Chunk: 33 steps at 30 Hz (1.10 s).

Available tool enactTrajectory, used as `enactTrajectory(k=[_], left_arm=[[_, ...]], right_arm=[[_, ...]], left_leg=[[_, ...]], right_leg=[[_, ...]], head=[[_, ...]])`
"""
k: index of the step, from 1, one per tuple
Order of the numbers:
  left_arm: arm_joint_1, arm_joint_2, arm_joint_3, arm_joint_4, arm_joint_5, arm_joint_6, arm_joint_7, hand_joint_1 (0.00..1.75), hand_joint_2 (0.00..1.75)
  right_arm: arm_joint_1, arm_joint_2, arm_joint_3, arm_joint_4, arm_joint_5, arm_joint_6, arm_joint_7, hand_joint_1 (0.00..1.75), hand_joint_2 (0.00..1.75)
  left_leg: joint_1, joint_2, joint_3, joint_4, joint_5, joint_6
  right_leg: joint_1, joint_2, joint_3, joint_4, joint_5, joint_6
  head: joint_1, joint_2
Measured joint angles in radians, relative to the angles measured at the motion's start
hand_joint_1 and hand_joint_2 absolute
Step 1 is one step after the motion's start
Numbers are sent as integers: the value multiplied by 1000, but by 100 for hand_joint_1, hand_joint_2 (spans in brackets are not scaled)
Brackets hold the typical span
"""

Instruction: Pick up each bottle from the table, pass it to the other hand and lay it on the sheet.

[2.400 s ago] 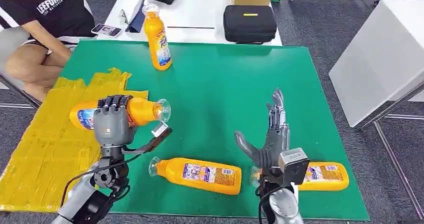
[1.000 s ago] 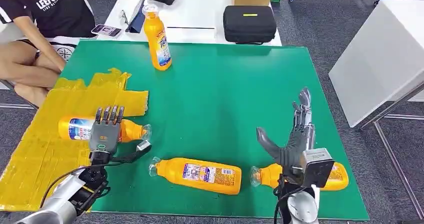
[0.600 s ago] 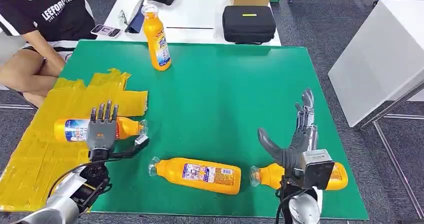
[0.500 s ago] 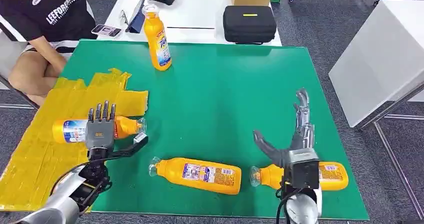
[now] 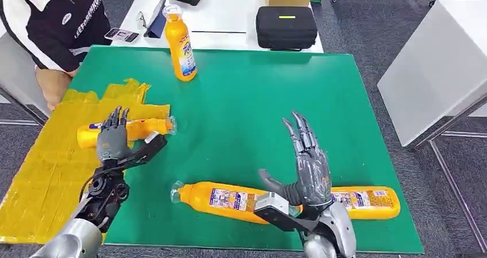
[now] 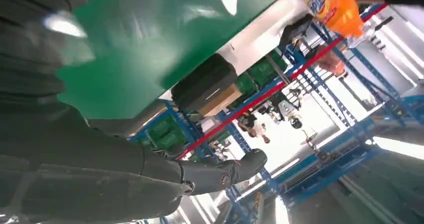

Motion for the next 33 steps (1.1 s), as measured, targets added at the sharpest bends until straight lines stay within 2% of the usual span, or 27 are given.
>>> enactTrajectory(k=[11,15,17,21,23,33], left_arm=[[8,-24,92,-38,-2,3,-48,0,175],[17,-33,127,-60,8,4,-84,0,175],[21,-42,139,-80,37,-6,-140,0,175],[53,-77,140,-202,164,-125,-280,0,175],[79,-96,114,-301,234,-211,-289,0,175],[197,-118,-24,-632,461,-404,-321,0,175]], right_arm=[[10,-23,41,5,49,7,17,0,175],[11,-34,62,20,118,71,52,0,175],[9,-48,87,49,176,125,81,0,175],[-3,-79,139,145,211,147,140,0,175],[-18,-91,153,195,219,161,171,0,175],[-65,-117,190,363,279,189,278,0,175]], left_leg=[[0,0,0,0,0,0],[0,0,0,0,0,0],[0,0,0,0,0,0],[0,-1,-1,0,0,0],[-1,-1,-1,0,0,0],[0,-1,-1,0,0,0]], right_leg=[[0,0,0,0,0,0],[0,0,0,0,0,0],[0,0,0,0,0,0],[0,-1,1,0,0,0],[-1,0,1,0,0,0],[0,0,1,0,0,0]], head=[[0,0],[0,0],[0,0],[0,0],[0,0],[0,0]])
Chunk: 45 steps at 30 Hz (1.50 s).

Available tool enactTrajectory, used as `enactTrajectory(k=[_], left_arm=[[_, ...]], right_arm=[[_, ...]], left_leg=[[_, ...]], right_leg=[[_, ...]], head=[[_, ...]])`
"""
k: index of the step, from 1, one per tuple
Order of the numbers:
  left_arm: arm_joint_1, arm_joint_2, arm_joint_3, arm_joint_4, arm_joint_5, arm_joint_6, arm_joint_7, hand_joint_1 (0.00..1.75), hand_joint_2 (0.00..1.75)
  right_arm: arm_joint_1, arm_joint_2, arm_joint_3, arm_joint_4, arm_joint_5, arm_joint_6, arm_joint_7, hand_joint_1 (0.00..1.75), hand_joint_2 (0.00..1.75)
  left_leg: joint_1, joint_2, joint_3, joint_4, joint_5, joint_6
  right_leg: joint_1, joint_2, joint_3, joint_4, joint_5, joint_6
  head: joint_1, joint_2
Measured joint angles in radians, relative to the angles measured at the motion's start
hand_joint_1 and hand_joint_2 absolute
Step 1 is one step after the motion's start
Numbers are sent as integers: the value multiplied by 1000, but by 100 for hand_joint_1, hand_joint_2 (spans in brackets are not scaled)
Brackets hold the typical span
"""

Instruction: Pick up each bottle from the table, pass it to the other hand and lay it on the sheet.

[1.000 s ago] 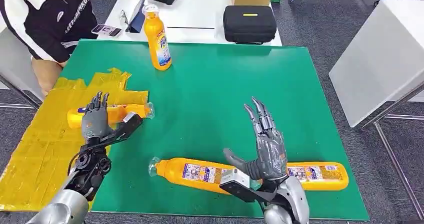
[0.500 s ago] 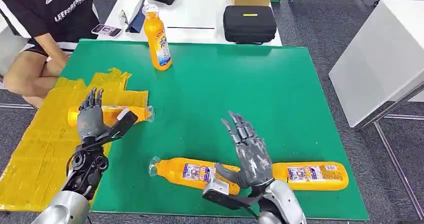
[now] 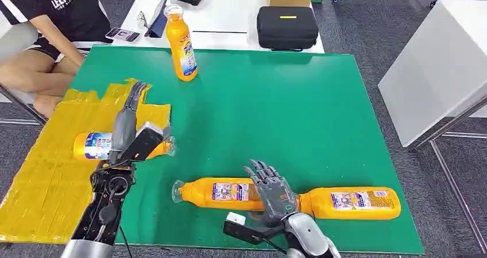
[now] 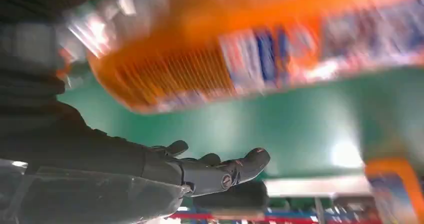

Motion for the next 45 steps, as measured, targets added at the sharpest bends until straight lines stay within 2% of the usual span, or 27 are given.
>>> enactTrajectory(k=[14,15,16,17,26,34,37,40,42,45], left_arm=[[77,-2,-137,-227,36,-42,19,0,175],[80,-2,-143,-235,37,-43,19,0,175],[84,-2,-149,-242,39,-44,19,0,175],[88,-2,-156,-252,46,-44,18,0,175],[121,0,-206,-338,164,-100,0,0,175],[140,0,-206,-391,263,-150,-18,0,175],[149,0,-203,-402,321,-174,-28,0,175],[165,0,-180,-418,461,-253,-30,0,175],[184,0,-159,-420,518,-282,-26,0,175],[209,0,-129,-420,550,-301,-21,0,175]], right_arm=[[-37,2,38,97,9,13,36,0,175],[-38,2,39,101,8,14,39,28,175],[-39,2,40,105,5,16,42,166,175],[-40,2,41,109,2,17,47,175,175],[-96,0,42,195,-37,-13,40,175,175],[-133,6,40,245,-37,-22,35,175,175],[-136,10,41,252,-34,-34,26,175,175],[-135,13,40,253,-58,-93,-37,175,175],[-121,16,31,236,-122,-150,-139,175,175],[-96,29,9,149,-209,-198,-225,175,175]], left_leg=[[0,0,1,0,0,0],[0,0,2,0,0,0],[0,0,2,0,0,0],[0,0,2,0,0,0],[0,1,9,0,-1,-1],[0,1,14,-1,-3,-3],[0,1,14,-1,-1,-1],[0,1,14,-1,-1,-1],[0,1,13,-1,-1,-1],[0,1,11,0,-1,-1]], right_leg=[[0,0,0,0,0,0],[0,0,1,0,0,0],[0,0,1,0,0,0],[0,0,1,0,0,0],[0,0,6,-1,-1,-2],[0,0,2,-1,-4,0],[0,1,12,-1,0,-2],[0,1,12,-1,0,-1],[0,0,11,-1,0,-1],[0,0,9,0,0,-1]], head=[[0,0],[0,0],[0,0],[0,0],[0,0],[0,0],[0,0],[0,0],[0,0],[-1,0]])
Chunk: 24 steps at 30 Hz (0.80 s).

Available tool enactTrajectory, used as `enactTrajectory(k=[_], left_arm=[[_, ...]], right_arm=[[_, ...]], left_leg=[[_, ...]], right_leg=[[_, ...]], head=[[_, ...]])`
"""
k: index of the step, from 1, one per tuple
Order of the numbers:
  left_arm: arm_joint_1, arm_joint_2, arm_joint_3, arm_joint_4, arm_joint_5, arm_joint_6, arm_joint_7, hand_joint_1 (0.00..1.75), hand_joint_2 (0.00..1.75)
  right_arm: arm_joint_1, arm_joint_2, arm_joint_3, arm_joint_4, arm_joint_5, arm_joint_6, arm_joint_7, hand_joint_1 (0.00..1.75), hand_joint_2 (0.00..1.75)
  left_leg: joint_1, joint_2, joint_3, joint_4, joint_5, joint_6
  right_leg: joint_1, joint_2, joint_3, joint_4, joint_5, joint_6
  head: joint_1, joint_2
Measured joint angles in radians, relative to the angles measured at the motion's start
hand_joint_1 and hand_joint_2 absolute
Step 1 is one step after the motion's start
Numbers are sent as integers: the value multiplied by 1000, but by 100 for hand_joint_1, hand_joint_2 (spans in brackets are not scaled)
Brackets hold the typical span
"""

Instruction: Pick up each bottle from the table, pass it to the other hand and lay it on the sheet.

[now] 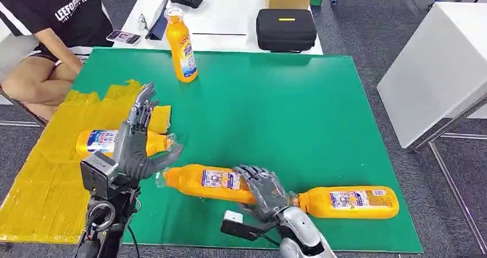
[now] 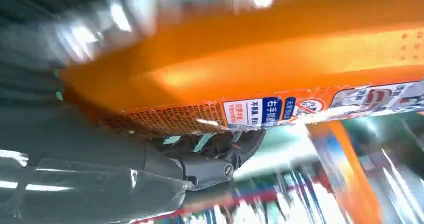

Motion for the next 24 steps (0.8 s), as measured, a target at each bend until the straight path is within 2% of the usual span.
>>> enactTrajectory(k=[9,14,19,24], left_arm=[[13,0,29,0,11,-10,5,0,175],[13,0,33,2,38,-29,7,0,175],[12,-8,32,6,74,-51,9,0,175],[12,-9,14,8,64,-38,15,0,175]], right_arm=[[27,8,-33,-97,-29,-16,-25,175,175],[44,38,-102,-166,-208,-143,-126,175,175],[70,88,-197,-249,-516,-127,-215,175,175],[91,127,-233,-296,-565,-127,-234,175,175]], left_leg=[[-1,-1,-3,0,-1,0],[0,0,-4,0,0,0],[0,0,-4,0,-1,0],[0,0,-5,0,-1,0]], right_leg=[[-1,0,-2,0,-1,0],[0,0,-4,0,-1,0],[-1,0,-4,0,-1,0],[0,0,-5,0,-1,0]], head=[[0,0],[0,0],[1,0],[0,0]])
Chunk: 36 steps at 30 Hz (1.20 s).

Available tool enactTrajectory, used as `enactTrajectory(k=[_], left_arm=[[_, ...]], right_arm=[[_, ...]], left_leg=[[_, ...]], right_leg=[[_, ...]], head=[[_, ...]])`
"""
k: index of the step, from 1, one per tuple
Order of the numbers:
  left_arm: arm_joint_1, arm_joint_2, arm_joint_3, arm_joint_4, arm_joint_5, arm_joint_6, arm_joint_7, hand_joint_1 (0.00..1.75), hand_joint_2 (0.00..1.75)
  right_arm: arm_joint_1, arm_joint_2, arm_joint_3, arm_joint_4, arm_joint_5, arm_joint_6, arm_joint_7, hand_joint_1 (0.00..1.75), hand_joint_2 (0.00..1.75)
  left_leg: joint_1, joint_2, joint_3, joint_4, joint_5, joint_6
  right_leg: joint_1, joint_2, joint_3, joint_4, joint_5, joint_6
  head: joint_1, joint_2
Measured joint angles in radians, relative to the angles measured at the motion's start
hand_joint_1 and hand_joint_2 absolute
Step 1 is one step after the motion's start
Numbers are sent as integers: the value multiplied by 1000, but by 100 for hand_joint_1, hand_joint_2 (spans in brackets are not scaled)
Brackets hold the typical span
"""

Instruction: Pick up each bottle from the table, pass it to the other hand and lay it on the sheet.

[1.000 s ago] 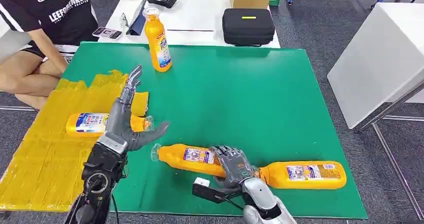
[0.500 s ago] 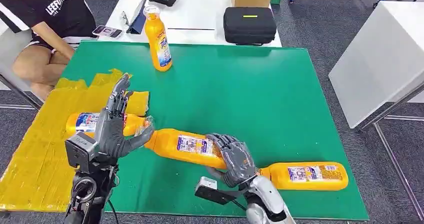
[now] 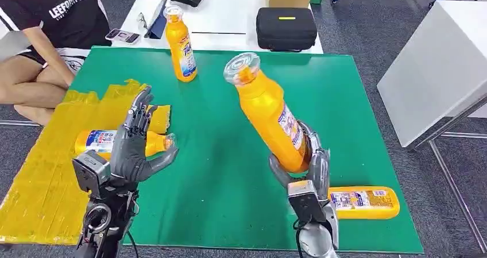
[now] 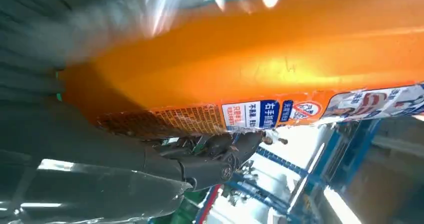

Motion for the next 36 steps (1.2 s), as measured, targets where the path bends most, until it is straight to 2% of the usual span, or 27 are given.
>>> enactTrajectory(k=[6,14,24,28,36], left_arm=[[-4,-2,-28,17,31,-31,16,0,175],[-21,-2,-81,58,186,-221,39,0,175],[-51,-2,-125,103,208,-227,49,0,175],[-65,-3,-127,119,216,-226,61,0,175],[-99,-6,-124,185,241,-209,66,0,175]], right_arm=[[0,23,-6,-2,-9,-9,3,175,175],[-1,31,6,-2,-8,-23,5,175,175],[-9,32,66,44,82,-22,78,175,175],[-37,32,93,109,105,3,114,175,175],[-113,77,164,347,117,-11,96,175,175]], left_leg=[[0,0,0,0,0,0],[0,0,-1,0,0,0],[0,0,-1,0,0,0],[0,0,-1,0,0,0],[1,0,-1,0,1,0]], right_leg=[[0,0,0,0,0,0],[0,0,0,0,0,0],[0,0,0,0,0,0],[0,0,0,0,0,0],[0,0,0,0,0,0]], head=[[0,0],[0,0],[0,0],[0,0],[0,0]])
